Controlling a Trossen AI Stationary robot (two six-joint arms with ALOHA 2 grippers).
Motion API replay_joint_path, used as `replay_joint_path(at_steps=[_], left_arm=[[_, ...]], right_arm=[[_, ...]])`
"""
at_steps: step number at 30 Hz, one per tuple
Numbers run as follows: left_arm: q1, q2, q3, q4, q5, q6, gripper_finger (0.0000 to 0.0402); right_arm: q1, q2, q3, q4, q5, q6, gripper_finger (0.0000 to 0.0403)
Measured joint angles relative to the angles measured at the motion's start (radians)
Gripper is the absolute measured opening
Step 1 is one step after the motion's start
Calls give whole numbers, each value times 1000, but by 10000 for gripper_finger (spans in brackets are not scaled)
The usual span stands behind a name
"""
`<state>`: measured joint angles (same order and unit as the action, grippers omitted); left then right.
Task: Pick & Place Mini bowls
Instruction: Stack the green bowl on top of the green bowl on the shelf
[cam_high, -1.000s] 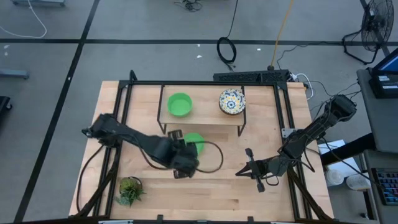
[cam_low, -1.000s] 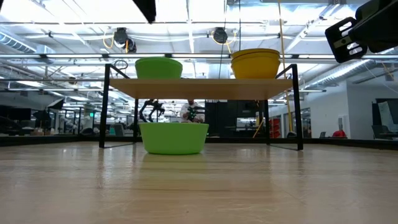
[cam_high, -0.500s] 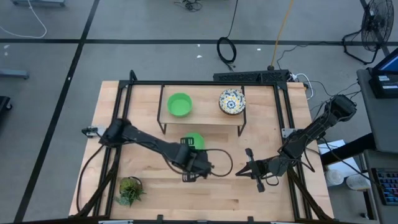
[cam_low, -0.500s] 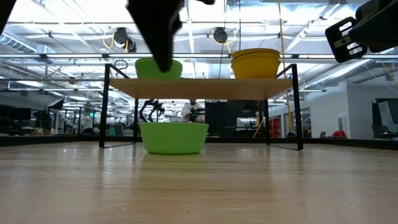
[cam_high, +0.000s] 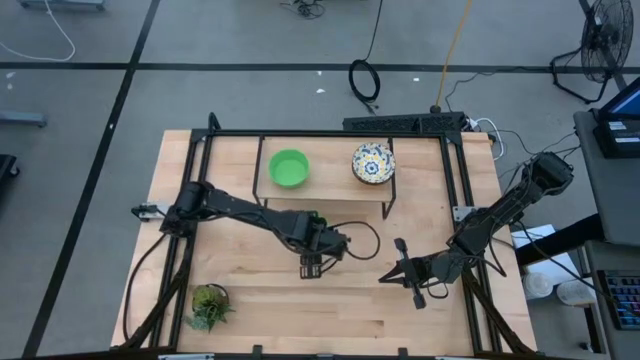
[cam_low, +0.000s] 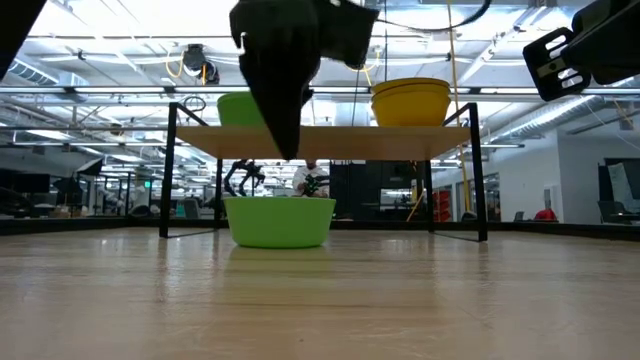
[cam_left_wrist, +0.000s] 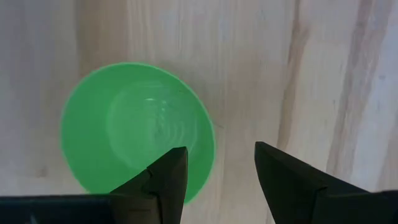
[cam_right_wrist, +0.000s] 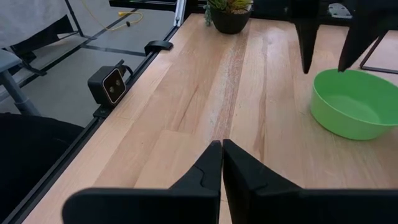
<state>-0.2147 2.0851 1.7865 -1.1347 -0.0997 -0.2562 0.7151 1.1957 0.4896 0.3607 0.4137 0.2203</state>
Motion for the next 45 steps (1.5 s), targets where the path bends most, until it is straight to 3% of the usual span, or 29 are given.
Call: replay_joint_path(at_steps=[15, 36, 38, 45], left_arm=[[25, -1, -229, 206, 22, -24, 191], [-57, -27, -231, 259, 276, -130, 191], [-67, -60, -231, 265, 253, -131, 191], [-102, -213, -248, 269, 12, -149, 191]], right_arm=[[0, 0, 0, 0, 0, -4, 2], [0, 0, 0, 0, 1, -4, 2], [0, 0, 0, 0, 1, -4, 2], [0, 0, 0, 0, 1, -4, 2]])
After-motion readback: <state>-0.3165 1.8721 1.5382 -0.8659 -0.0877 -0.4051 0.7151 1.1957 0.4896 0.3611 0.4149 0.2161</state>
